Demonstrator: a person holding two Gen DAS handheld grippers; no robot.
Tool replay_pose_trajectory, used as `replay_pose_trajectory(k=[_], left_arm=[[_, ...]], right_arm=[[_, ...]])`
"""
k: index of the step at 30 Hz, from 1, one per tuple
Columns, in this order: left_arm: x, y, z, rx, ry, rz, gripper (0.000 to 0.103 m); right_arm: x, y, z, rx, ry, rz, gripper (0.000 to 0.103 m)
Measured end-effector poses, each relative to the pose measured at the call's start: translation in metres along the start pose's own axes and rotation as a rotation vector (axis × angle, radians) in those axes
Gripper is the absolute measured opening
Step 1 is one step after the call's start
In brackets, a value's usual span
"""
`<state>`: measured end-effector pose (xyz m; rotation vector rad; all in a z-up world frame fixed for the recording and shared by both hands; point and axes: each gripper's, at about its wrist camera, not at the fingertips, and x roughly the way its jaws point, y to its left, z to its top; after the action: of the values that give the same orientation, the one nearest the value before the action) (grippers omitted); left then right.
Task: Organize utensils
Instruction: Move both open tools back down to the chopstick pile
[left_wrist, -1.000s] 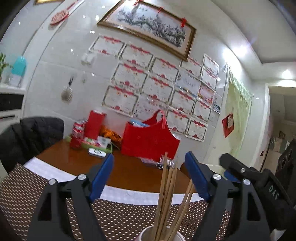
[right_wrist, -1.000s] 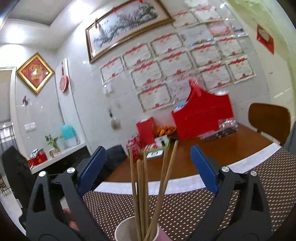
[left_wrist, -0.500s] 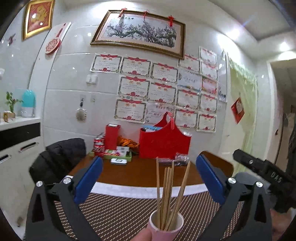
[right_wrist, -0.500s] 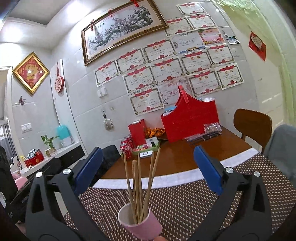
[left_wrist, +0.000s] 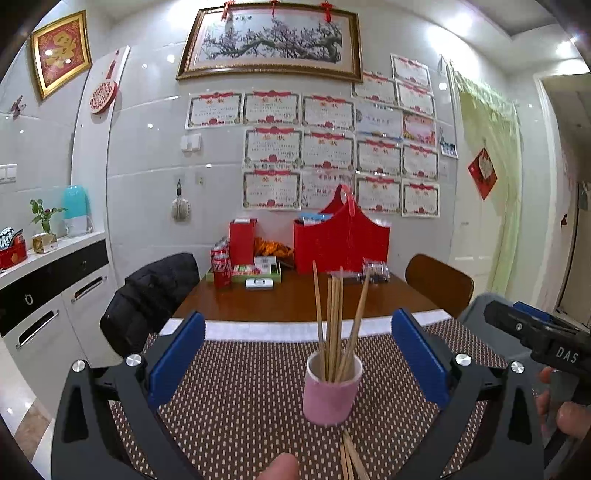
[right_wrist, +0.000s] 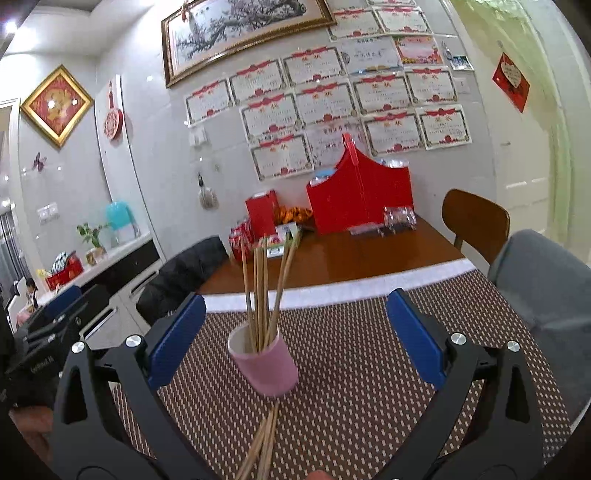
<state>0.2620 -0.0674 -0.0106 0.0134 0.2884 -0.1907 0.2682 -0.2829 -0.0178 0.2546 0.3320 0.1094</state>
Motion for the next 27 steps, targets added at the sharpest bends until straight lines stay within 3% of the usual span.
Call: replay_pose_trajectory(k=[15, 27], left_arm=[[-0.014, 0.008, -0.06, 0.015, 0.189, -0.005, 0.099], [0.024, 0.004, -0.158, 0.068, 0.52, -0.041, 0.099]], right_arm=[[-0.019, 0.0, -0.049, -0.024, 0.177, -0.001, 0.097], [-0.003, -0.014, -0.099, -0.011, 0.334, -0.019, 0.097]])
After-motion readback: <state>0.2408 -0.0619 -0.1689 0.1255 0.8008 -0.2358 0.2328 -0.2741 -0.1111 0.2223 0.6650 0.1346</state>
